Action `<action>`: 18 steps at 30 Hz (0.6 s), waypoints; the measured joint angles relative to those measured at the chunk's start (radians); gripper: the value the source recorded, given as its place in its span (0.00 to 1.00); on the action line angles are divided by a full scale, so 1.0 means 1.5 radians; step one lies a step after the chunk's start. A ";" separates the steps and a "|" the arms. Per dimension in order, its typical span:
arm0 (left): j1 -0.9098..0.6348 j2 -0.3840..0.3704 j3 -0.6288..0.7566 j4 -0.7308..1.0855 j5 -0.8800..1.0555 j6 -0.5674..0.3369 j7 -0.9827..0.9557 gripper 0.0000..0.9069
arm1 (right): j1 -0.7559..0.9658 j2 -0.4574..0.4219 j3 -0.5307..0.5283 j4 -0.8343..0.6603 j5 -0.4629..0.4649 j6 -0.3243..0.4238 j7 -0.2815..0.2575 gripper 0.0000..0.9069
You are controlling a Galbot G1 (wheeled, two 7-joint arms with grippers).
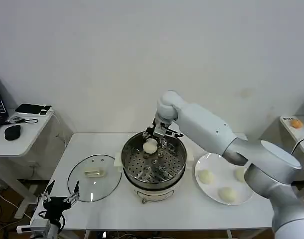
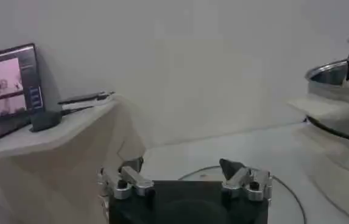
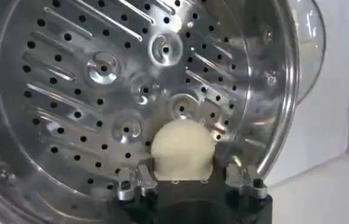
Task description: Take steamed baozi put them in steamer then cover it.
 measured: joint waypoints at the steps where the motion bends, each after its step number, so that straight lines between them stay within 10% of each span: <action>1: 0.000 0.000 0.000 0.000 0.000 0.000 0.000 1.00 | 0.000 0.000 0.001 0.000 0.000 -0.001 0.003 1.00; 18: -0.002 -0.001 0.001 -0.006 0.000 0.001 0.004 1.00 | 0.044 -0.136 0.024 0.171 0.131 -0.123 0.047 1.00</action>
